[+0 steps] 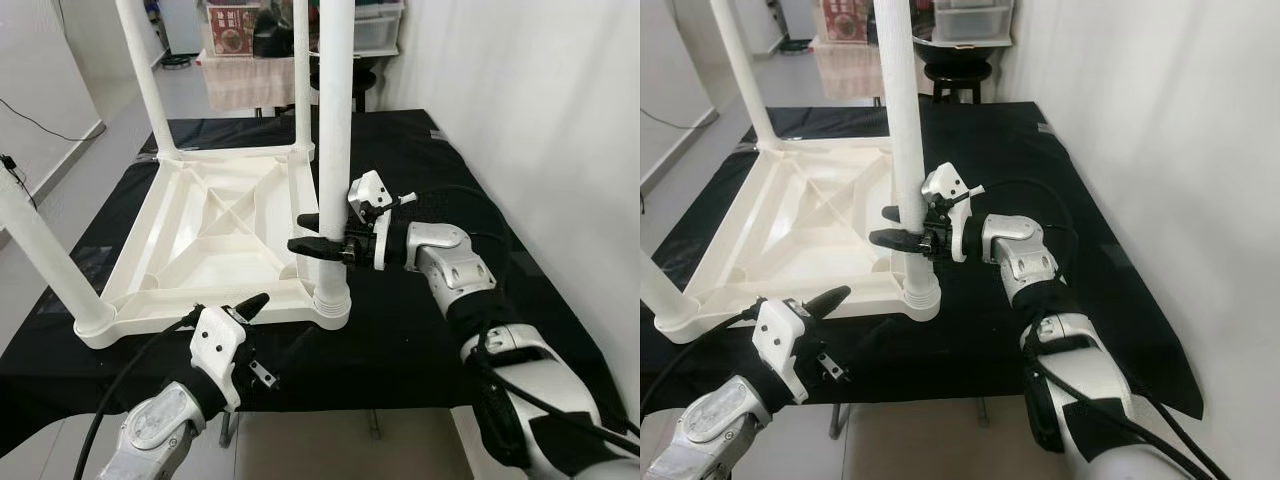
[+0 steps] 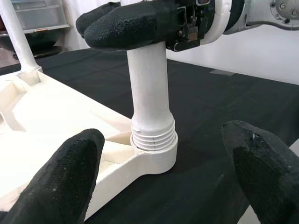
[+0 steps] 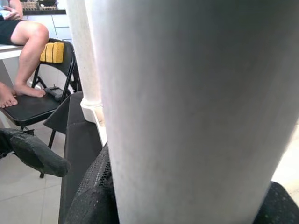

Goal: Building children table

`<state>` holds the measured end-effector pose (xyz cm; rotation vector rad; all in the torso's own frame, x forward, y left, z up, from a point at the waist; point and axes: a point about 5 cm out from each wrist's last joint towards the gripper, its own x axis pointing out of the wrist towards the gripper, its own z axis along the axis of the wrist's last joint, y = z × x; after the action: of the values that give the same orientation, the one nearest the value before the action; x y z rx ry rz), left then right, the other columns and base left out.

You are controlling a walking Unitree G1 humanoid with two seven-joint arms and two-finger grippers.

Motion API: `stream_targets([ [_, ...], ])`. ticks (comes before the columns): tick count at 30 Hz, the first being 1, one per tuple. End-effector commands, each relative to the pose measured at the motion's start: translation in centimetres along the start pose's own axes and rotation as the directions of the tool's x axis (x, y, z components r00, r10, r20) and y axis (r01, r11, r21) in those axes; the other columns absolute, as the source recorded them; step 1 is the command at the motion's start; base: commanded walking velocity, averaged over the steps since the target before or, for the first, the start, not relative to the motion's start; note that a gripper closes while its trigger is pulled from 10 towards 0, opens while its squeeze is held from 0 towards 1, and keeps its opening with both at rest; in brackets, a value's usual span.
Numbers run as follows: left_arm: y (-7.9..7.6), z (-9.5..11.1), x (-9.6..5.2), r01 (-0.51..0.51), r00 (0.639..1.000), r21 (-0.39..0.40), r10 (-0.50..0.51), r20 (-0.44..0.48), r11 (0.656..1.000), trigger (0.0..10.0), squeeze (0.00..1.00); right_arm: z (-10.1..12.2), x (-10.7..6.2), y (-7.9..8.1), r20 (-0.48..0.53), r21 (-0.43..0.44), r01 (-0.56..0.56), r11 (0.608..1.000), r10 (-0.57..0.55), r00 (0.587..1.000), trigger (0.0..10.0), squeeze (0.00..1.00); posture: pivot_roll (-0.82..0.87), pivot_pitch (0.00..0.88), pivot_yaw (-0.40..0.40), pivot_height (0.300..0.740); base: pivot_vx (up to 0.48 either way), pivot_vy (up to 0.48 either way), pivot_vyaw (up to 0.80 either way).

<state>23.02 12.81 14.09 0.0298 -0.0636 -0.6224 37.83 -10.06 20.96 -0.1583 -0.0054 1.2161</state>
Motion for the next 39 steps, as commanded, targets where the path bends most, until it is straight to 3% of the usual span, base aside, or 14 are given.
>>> stream_targets([
  [1, 0.1, -0.2, -0.1, -0.006, 1.0, 0.005, 0.006, 0.0, 1.0, 10.0, 0.0, -0.7, -0.1, 0.1, -0.04, -0.048, 0.028, 0.998, -0.03, 0.999, 0.0, 0.0, -0.03, 0.021, -0.008, 0.74, 0.0, 0.0, 0.0],
  [7, 0.2, -0.1, -0.4, -0.021, 1.0, -0.005, 0.021, 0.006, 1.0, 10.0, 0.0, -4.8, -0.4, 1.4, -0.181, -0.023, 0.306, 0.952, -0.305, 0.935, 0.0, 0.0, -0.03, 0.035, -0.008, 0.74, 0.0, 0.0, 0.0],
  [8, 0.3, -0.1, -0.4, -0.022, 1.0, -0.007, 0.022, 0.006, 1.0, 10.0, 0.0, -5.6, -0.8, 1.3, -0.207, -0.009, 0.618, 0.786, -0.606, 0.768, 0.0, 0.0, -0.04, 0.042, 0.001, 0.74, 0.0, 0.0, 0.0],
  [9, 0.5, -0.1, -0.5, -0.023, 1.0, -0.011, 0.023, 0.007, 1.0, 10.0, 0.0, -6.5, -0.7, 3.6, -0.227, -0.028, 0.695, 0.719, -0.682, 0.696, 0.0, 0.0, -0.05, 0.054, 0.016, 0.74, 0.0, 0.0, 0.0],
  [11, 0.6, 0.0, -0.5, -0.024, 1.0, -0.014, 0.024, 0.009, 1.0, 10.0, 0.0, -6.9, -0.9, 5.1, -0.23, -0.037, 0.738, 0.674, -0.724, 0.65, 0.0, 0.0, -0.05, 0.055, 0.021, 0.74, 0.0, 0.0, 0.0],
  [13, 0.8, -0.1, -0.5, -0.024, 1.0, -0.023, 0.024, 0.008, 0.999, 10.0, 0.0, -7.3, -0.1, 5.8, -0.237, -0.032, 0.706, 0.708, -0.692, 0.683, 0.0, 0.0, -0.08, 0.038, 0.038, 0.74, 0.0, 0.0, 0.0],
  [21, 0.8, -0.1, -0.3, -0.03, 1.0, -0.014, 0.03, 0.008, 0.999, 10.0, 0.0, -6.9, 1.5, 4.8, -0.232, 0.004, 0.69, 0.724, -0.67, 0.705, 0.0, 0.0, -0.05, 0.045, 0.029, 0.74, 0.0, 0.0, 0.0],
  [22, 0.8, -0.1, -0.3, -0.028, 1.0, -0.017, 0.028, 0.008, 0.999, 10.0, 0.0, -6.6, 1.8, 4.9, -0.21, 0.007, 0.662, 0.75, -0.646, 0.734, 10.0, 0.09, -0.05, 0.042, 0.029, 0.74, 0.0, 0.0, 0.0],
  [24, 0.9, -0.1, -0.3, -0.026, 1.0, -0.019, 0.026, 0.008, 0.999, 10.0, 0.0, -6.3, 2.0, 5.0, -0.196, 0.007, 0.644, 0.765, -0.63, 0.751, 10.0, 0.09, -0.05, 0.042, 0.029, 0.74, 0.0, 0.0, 0.0],
  [25, 0.8, -0.1, -0.2, -0.021, 1.0, -0.023, 0.021, 0.008, 1.0, 10.0, 0.0, -5.4, 2.5, 4.8, -0.15, 0.029, 0.594, 0.804, -0.584, 0.798, 10.0, 1.0, -0.05, 0.042, 0.029, 0.74, 0.0, 0.0, 0.0],
  [30, 0.8, -0.1, 0.1, -0.013, 1.0, -0.032, 0.013, 0.009, 0.999, 10.0, 0.0, -1.6, 3.1, 4.3, 0.02, 0.008, 0.44, 0.898, -0.44, 0.898, 10.0, 1.0, -0.05, 0.037, 0.022, 0.74, 0.0, 0.0, 0.0],
  [31, 0.8, -0.2, 0.2, -0.014, 1.0, -0.033, 0.014, 0.012, 0.999, 10.0, 0.0, -1.0, 3.0, 3.8, 0.026, -0.028, 0.313, 0.949, -0.313, 0.949, 10.0, 0.69, -0.05, 0.034, 0.017, 0.74, 0.0, 0.0, 0.0],
  [32, 0.8, -0.2, 0.3, -0.015, 1.0, -0.032, 0.015, 0.013, 0.999, 10.0, 0.0, -0.8, 2.8, 3.6, 0.008, -0.087, 0.238, 0.967, -0.239, 0.971, 10.0, 0.0, -0.04, 0.032, 0.011, 0.74, 0.0, 0.0, 0.0],
  [39, 0.7, -0.2, 0.5, -0.017, 1.0, -0.031, 0.017, 0.018, 0.999, 10.0, 0.0, -1.1, 2.0, 2.5, -0.11, -0.156, -0.003, 0.988, -0.014, 0.994, 10.0, 0.0, -0.04, 0.028, 0.0, 0.74, 0.0, 0.0, 0.0],
])
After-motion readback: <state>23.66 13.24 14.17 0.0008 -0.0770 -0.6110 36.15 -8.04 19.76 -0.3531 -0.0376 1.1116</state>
